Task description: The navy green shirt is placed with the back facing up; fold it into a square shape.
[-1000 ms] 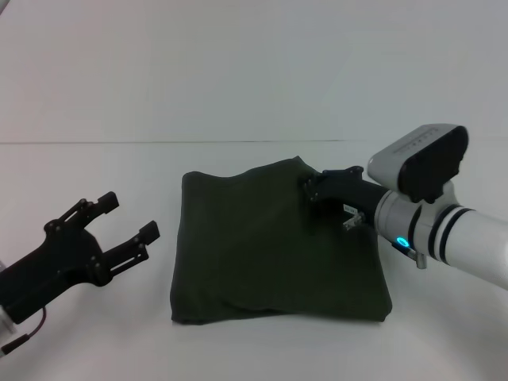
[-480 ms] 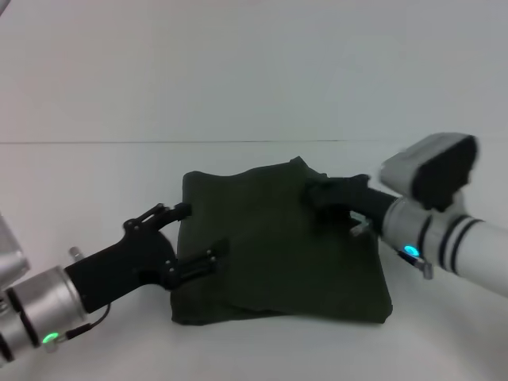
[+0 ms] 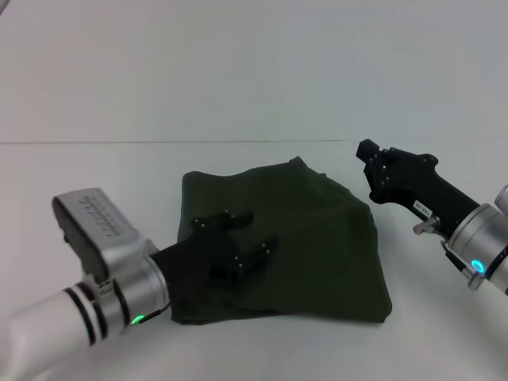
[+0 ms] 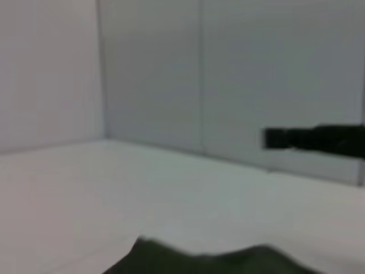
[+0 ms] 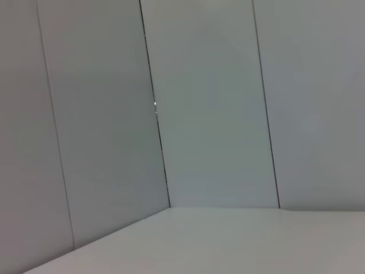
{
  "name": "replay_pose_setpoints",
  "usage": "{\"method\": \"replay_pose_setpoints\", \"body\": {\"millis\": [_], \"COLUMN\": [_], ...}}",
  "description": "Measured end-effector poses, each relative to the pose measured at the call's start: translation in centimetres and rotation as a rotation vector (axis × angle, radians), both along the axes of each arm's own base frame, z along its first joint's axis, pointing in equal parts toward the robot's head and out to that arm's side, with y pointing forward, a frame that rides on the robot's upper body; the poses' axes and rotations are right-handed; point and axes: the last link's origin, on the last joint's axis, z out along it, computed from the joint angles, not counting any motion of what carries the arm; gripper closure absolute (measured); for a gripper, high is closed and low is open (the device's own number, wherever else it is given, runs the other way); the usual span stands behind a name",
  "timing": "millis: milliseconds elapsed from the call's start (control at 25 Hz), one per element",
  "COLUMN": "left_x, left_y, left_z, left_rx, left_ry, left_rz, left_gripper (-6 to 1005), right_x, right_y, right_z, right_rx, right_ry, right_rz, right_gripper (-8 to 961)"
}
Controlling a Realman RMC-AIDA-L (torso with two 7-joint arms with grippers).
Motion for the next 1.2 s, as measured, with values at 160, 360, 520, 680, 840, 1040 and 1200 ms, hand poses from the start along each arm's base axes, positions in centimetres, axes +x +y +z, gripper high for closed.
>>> {"method": "replay_pose_setpoints", "body": {"millis": [160, 360, 520, 680, 840, 1040, 1200], "left_x": [-0.5, -1.6, -3.1, -3.5, -2.7, -2.4, -3.7], "left_y": [1.0, 1.4, 1.3, 0.5, -0.4, -1.8, -2.4], "left_z": [-1.2, -1.0, -1.2, -1.4, -0.3, 0.5, -0.8], "left_rx": [0.050, 0.091, 0.093, 0.084, 0.116, 0.129, 0.074], "left_ry": [0.061, 0.084, 0.124, 0.112, -0.009, -0.079, 0.012], "left_rz": [0.096, 0.172, 0.256, 0.261, 0.181, 0.110, 0.159], "left_gripper": [400, 630, 796, 942, 977, 974, 973], "right_x": [0.4, 0.6, 0.6, 0.6, 0.7, 0.8, 0.8], "right_y": [-0.4, -0.6, -0.5, -0.5, -0.6, -0.7, -0.6], "right_z": [-0.5, -1.0, -1.2, -1.1, -0.8, -0.7, -0.8], "right_rx": [-0.022, -0.037, -0.042, -0.038, -0.023, -0.019, -0.022], "right_ry": [-0.007, -0.029, -0.038, -0.045, -0.030, -0.028, -0.033], "right_rz": [-0.007, -0.004, -0.009, -0.007, 0.000, -0.004, -0.005], "right_gripper": [949, 948, 948, 948, 948, 948, 948]}}
